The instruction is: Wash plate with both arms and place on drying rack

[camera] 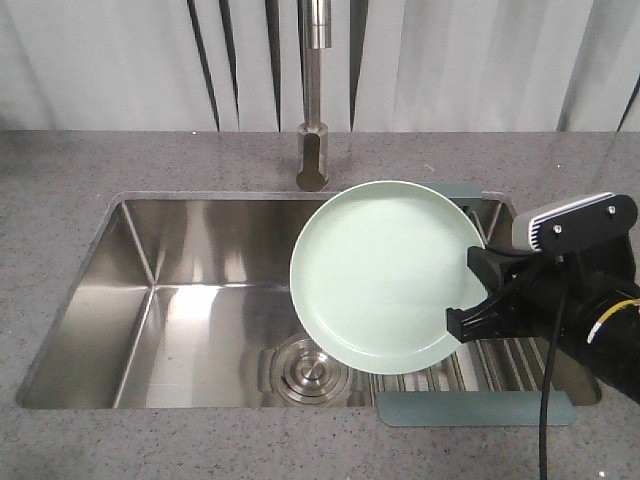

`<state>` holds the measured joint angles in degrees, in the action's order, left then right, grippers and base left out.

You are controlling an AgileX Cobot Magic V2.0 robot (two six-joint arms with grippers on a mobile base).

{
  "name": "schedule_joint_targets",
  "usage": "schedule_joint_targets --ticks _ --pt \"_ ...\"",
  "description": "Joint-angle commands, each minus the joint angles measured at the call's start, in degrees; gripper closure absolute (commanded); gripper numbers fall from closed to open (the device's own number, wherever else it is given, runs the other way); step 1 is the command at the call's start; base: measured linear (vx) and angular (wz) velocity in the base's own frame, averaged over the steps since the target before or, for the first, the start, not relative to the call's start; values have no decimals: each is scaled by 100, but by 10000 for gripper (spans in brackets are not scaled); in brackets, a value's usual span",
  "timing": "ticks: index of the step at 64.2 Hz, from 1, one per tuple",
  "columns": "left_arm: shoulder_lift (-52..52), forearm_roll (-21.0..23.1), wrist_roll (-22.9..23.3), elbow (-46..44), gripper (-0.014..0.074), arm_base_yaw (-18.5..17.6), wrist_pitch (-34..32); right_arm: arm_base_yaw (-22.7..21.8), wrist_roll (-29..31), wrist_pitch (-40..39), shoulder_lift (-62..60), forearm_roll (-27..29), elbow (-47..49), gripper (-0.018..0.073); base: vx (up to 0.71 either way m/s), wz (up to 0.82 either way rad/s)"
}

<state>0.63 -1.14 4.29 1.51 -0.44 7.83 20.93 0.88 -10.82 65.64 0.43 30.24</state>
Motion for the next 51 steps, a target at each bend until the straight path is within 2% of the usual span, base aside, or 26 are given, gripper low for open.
schedule_joint_targets --ticks 1,51 --pt "92 1 65 89 598 -1 -417 -15 14 -468 -130 -43 161 564 4 -3" --pt "92 1 65 89 598 -1 -417 -15 14 -468 -130 -43 161 564 4 -6"
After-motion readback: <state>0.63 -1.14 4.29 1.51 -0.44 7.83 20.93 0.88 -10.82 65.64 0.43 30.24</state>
